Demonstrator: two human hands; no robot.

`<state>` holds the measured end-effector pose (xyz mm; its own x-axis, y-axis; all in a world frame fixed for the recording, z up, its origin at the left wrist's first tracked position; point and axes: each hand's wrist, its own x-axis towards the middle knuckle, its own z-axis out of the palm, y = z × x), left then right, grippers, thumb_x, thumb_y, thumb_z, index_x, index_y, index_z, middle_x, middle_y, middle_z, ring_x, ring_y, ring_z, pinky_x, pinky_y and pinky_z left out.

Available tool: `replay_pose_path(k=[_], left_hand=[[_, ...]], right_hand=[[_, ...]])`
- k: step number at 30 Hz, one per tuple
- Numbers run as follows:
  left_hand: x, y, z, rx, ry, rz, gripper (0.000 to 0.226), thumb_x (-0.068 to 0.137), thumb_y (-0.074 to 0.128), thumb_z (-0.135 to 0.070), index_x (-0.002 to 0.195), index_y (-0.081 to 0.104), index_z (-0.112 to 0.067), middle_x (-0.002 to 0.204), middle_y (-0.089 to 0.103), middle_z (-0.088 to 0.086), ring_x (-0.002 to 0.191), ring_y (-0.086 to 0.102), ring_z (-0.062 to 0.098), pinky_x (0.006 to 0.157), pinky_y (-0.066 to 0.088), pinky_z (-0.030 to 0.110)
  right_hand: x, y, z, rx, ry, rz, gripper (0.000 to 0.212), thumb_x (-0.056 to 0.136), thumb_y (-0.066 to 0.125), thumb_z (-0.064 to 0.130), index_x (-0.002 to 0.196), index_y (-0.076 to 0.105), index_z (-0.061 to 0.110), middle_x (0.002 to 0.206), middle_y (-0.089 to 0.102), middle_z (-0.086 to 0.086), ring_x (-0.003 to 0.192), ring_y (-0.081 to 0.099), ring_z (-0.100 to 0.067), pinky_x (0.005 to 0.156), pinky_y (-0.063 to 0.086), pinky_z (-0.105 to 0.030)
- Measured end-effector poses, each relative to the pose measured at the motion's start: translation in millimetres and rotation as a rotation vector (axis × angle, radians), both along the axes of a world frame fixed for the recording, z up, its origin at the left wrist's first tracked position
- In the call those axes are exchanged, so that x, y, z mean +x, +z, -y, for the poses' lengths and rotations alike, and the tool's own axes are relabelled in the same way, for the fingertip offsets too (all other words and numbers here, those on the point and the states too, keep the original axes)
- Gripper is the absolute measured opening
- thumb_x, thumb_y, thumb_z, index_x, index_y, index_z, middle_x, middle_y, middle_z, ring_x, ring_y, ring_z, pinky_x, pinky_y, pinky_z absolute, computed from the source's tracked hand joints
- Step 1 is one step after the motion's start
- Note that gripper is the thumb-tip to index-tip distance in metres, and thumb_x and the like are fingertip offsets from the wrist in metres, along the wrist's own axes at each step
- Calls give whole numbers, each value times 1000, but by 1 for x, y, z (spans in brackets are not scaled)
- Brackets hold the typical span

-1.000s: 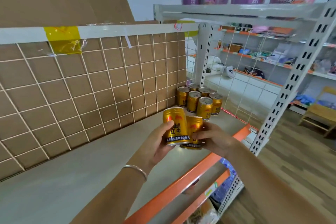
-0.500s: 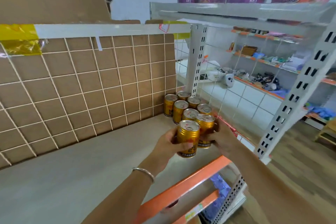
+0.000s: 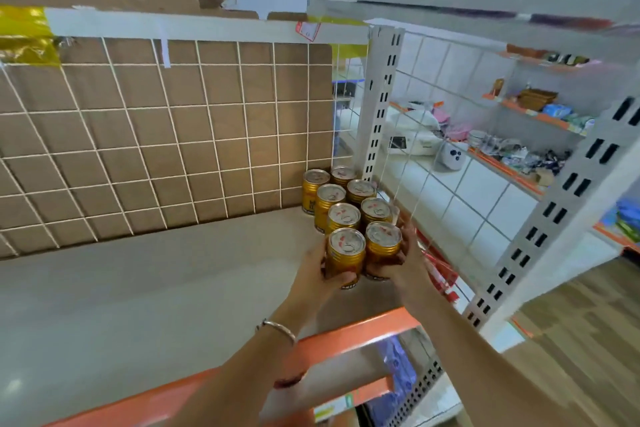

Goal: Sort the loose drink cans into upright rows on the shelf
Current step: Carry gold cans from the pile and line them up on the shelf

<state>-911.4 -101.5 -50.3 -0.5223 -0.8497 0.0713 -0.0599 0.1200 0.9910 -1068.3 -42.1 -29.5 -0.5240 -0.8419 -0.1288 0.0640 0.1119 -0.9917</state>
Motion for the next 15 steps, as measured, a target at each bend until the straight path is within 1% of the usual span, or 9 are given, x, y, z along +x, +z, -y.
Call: replay_pose_path(k=[2,4,5,7,8,10,13,14,15], left_hand=[[-2,-1,-1,-76,42,93,74,63,81,-27,129,48,-24,126,61,-2,118,57,13,102,47,42],[-2,-4,-3,-136,95,165,77,66,79,-32,134,43,-29,129,58,-7,120,55,11,102,46,42],[-1,-5,-4,-156,113,199,80,66,78,-38,136,40,-33,131,57,-9,121,53,10,102,46,42],[-2,-4,-8,-161,130,230,83,66,76,-46,138,35,-37,134,54,-11,122,52,10,102,46,41],[-2,-3,-10,-153,133,233,83,67,76,-42,139,34,-37,134,53,-11,122,52,11,103,46,41],[-2,-3,-14,-164,148,268,81,70,79,-28,139,35,-33,134,54,-7,121,52,14,104,44,38],[1,-10,-15,-185,150,318,78,70,79,-16,138,41,-24,131,58,-1,120,55,18,105,42,36],[3,-11,-15,-164,157,308,75,68,80,-14,135,45,-21,127,60,-1,117,57,18,104,43,35],[3,-12,-15,-140,162,299,72,67,80,-12,132,49,-18,122,62,-4,114,59,18,102,44,31]], right_hand=[[-1,2,-2,-5,49,-44,89,64,73,-19,129,35,29,111,56,11,109,54,-13,98,46,-40],[-2,3,-4,-6,95,-107,86,69,73,-14,133,34,27,117,54,11,108,50,-8,95,41,-28],[-2,4,-6,-3,108,-149,87,70,74,-11,137,33,25,123,52,8,112,47,-7,96,37,-26],[-2,1,-8,25,125,-224,91,72,75,-6,143,27,21,134,48,2,121,43,-11,101,31,-27],[-4,-3,-7,46,130,-263,92,72,75,-5,145,24,21,139,46,0,127,41,-16,104,30,-29],[-4,-3,-8,76,122,-303,93,73,74,-4,146,22,22,144,43,-2,134,38,-21,109,29,-35],[-6,-9,-6,97,82,-307,92,70,76,-3,144,28,23,141,47,-3,132,42,-22,108,32,-38],[-6,-12,-6,113,69,-319,93,69,78,0,144,28,24,140,47,-3,130,44,-24,108,34,-40],[-6,-15,-6,125,64,-332,94,69,79,5,144,26,25,140,46,-4,129,46,-25,109,36,-43]])
